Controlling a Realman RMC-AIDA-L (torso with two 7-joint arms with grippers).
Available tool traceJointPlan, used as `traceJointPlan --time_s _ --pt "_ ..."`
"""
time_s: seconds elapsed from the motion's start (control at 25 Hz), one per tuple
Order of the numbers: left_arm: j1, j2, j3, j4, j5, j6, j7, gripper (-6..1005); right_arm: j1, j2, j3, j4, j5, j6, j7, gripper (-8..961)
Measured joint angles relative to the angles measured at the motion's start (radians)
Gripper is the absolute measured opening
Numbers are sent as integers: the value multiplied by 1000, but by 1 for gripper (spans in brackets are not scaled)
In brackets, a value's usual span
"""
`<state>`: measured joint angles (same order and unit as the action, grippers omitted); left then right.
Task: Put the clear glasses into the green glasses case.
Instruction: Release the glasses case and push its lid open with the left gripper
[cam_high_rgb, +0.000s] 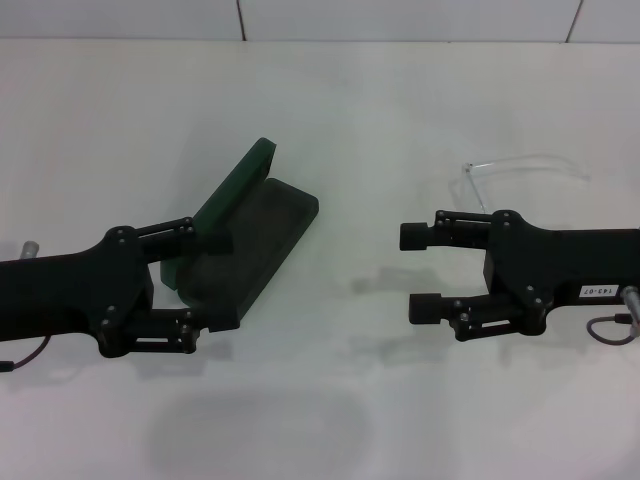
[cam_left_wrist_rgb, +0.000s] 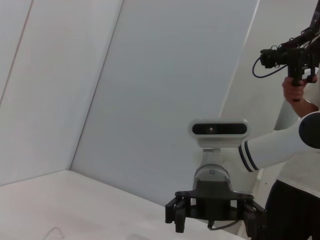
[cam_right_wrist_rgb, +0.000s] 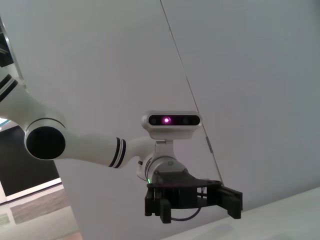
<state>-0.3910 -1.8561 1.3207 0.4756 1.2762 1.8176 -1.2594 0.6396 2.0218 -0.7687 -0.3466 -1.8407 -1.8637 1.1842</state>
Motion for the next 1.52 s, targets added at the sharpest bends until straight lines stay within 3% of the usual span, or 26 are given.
traceJointPlan --time_s 0.52,0.6,0.76,0.96,1.08,1.2,1.36,1.52 --pt "-1 -5 -2 0 -3 -4 0 887 -13 -2 9 -6 0 1 -4 821" --pt "-2 -15 -45 2 -6 -9 -23 884 -25 -6 11 -27 -1 8 -2 821" --pt "11 -58 -209 130 49 -71 -178 879 -99 -31 75 -126 3 20 37 821" --pt "19 -131 -295 495 332 -272 -504 872 -189 -73 207 -172 11 -10 63 820" --pt "2 -175 -306 666 510 -342 -656 872 -233 -78 278 -175 14 -26 60 820" --pt "-14 -206 -312 765 649 -387 -753 873 -255 -73 308 -182 14 -34 54 820" --pt "-47 -226 -306 805 781 -433 -838 873 -273 -71 314 -182 19 -37 50 820" --pt "-76 -229 -277 805 883 -446 -922 872 -282 -71 315 -184 25 -37 49 819"
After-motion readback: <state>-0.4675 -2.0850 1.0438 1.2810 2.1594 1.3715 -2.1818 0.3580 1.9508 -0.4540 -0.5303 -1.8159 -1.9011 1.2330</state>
